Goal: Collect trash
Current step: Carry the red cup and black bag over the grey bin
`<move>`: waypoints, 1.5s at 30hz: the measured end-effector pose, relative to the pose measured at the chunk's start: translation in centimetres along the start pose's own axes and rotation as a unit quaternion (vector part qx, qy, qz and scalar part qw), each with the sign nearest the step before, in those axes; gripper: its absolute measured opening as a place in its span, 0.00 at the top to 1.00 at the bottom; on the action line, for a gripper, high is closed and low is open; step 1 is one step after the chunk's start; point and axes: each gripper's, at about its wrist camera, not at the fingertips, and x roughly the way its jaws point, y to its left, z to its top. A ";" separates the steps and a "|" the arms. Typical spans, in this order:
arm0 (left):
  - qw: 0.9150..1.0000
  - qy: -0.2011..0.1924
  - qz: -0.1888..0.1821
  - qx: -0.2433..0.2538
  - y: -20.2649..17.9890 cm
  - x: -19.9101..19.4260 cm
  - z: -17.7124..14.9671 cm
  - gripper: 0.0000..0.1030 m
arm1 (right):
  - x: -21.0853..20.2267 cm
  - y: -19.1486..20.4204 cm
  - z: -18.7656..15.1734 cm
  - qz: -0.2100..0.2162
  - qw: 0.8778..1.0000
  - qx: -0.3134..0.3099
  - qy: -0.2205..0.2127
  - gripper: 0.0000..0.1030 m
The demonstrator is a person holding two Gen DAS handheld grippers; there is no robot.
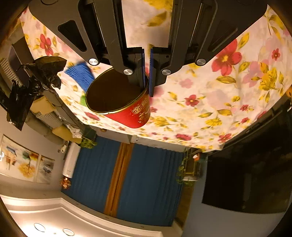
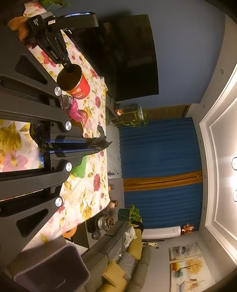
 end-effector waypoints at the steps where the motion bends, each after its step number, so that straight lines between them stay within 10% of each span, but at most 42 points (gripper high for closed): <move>1: 1.000 -0.002 -0.002 0.006 -0.6 -0.3 0.0 0.98 | -0.6 -0.2 0.0 -0.003 1.000 -0.002 -0.002 0.94; 45: 0.981 -0.016 -0.138 0.137 -22.4 -4.4 -2.2 0.98 | -12.7 -12.7 -0.5 -0.118 0.992 0.031 -0.038 0.96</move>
